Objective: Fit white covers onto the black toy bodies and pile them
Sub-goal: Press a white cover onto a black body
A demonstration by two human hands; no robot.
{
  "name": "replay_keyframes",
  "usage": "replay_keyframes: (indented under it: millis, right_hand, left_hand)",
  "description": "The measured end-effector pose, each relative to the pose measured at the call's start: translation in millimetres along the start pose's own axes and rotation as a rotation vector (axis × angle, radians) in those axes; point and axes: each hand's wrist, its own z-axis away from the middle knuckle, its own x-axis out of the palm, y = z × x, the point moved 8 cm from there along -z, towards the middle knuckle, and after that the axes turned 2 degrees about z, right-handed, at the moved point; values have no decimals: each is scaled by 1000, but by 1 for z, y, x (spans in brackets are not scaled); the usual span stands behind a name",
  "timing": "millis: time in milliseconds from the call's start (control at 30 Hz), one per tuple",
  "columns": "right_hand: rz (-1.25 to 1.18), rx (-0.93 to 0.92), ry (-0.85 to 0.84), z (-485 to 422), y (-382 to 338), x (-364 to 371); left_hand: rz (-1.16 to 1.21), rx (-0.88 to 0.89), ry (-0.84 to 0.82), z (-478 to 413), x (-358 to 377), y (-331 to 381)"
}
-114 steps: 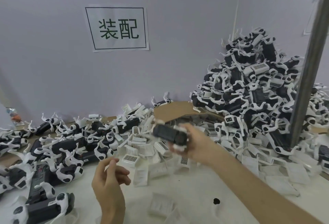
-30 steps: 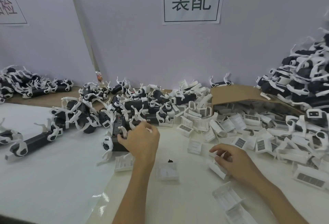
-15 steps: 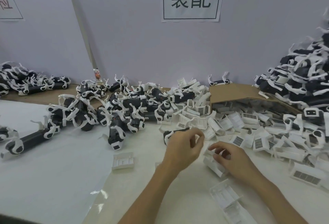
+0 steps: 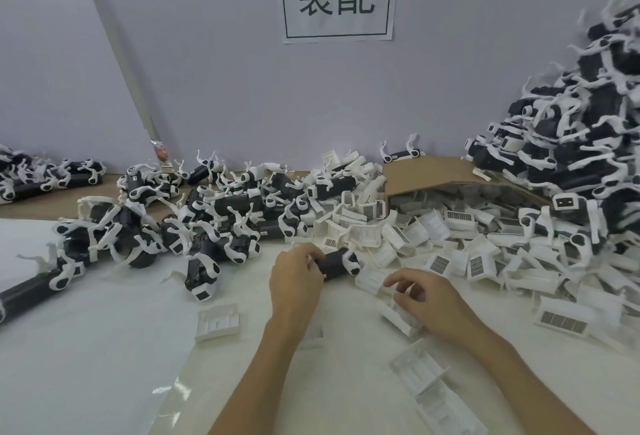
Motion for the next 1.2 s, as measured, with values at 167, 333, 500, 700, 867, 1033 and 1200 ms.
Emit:
replay_keyframes:
  millis: [167,333,500,700,867,1033,1200]
  right_hand:
    - [49,-48,21,1,-1,-1]
    - [-11,-27,114,0,0,-11]
    - [-378,63,155,-4,3,-19]
    - [-766,179,1,-3,10,-9]
    - [-820,260,-8,-3,14,-3]
    - [-662,255,19,-1,16,-5]
    - [-672,221,32,-1,13,-5]
  left_hand:
    - [205,-85,81,1,-11,-2]
    - [648,-290,-85,0,1,-6]
    - [413,-241,-221,8,14,2]
    - [167,-151,-458,21,31,17]
    - [-30,-66,-468,27,42,26]
    - [180,-190,-498,24,40,20]
    - [497,-385,-549,28,39,17]
